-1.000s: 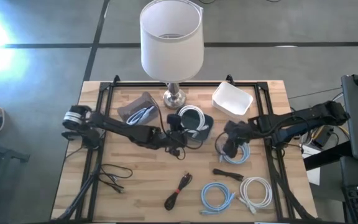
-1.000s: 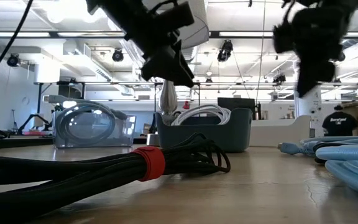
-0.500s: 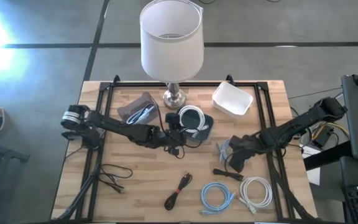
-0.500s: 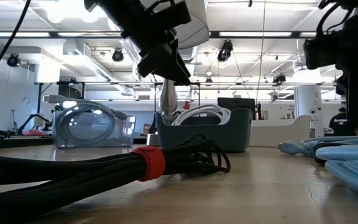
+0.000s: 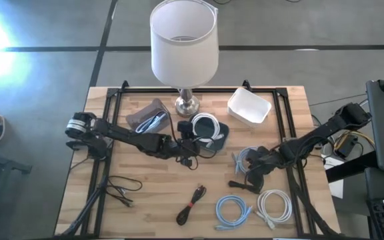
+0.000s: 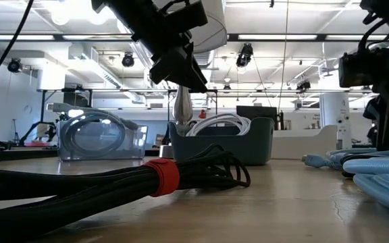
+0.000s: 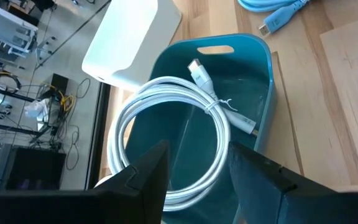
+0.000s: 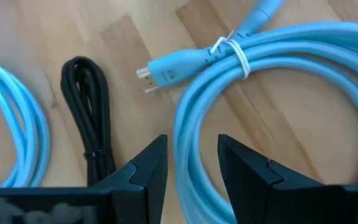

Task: Pick & Place USB Port
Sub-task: Put the top blue hdmi cable into the black bin

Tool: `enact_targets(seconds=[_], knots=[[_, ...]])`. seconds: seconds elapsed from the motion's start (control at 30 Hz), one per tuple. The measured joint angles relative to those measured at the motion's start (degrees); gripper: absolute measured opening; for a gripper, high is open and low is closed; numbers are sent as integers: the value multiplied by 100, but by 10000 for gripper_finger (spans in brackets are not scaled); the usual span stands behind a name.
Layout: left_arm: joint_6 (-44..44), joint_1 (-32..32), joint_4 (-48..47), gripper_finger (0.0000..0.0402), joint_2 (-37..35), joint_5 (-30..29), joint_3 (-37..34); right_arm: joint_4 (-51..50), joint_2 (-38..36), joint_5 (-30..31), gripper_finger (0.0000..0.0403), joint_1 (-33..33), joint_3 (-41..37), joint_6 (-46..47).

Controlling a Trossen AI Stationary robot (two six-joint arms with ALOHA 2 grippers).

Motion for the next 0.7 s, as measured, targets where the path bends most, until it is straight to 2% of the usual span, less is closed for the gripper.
enact_targets(seconds=[0.3,0.53,0.7], knots=[[-13,0,-2,167,-2,0,0,183,79,256,137,0,-184,-54],[-36,0,-24,167,-2,0,0,1406,662,98,137,0,-358,-225],[-48,0,-22,167,0,0,0,1719,1121,35,136,-2,-258,-420]])
